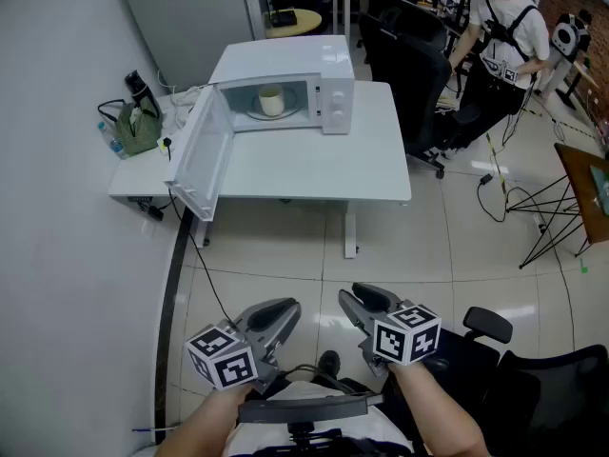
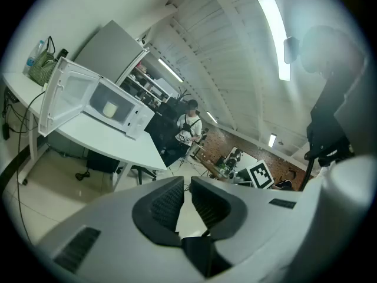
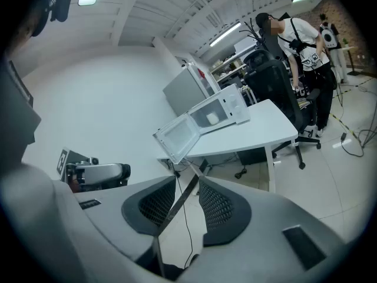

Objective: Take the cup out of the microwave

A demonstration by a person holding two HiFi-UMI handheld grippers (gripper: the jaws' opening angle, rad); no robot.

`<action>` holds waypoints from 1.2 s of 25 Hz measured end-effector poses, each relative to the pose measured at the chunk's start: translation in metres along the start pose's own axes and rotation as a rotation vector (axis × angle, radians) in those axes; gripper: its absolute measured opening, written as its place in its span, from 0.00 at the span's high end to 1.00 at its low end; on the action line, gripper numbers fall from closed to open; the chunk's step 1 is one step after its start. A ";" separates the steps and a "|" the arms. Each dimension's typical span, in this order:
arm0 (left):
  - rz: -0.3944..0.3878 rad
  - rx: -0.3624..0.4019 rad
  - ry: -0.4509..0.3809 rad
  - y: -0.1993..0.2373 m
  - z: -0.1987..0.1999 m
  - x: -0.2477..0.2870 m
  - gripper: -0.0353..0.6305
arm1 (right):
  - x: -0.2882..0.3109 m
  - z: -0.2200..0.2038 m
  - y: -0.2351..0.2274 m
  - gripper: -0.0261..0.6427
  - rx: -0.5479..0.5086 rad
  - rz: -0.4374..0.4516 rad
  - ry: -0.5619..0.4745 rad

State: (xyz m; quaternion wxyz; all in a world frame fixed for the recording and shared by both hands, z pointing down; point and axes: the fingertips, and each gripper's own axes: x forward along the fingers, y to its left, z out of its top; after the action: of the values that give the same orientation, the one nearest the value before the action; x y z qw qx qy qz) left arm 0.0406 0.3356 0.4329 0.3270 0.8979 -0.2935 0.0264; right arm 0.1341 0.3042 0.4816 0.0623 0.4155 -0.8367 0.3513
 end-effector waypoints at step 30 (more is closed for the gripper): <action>-0.033 -0.008 0.026 0.005 0.004 0.019 0.88 | 0.009 0.005 -0.013 0.74 0.015 -0.041 -0.012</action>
State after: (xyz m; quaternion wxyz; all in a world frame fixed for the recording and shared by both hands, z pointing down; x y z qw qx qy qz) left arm 0.0534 0.3202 0.4372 0.3349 0.9009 -0.2743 0.0316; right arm 0.1391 0.2896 0.4880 0.0613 0.4351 -0.8258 0.3536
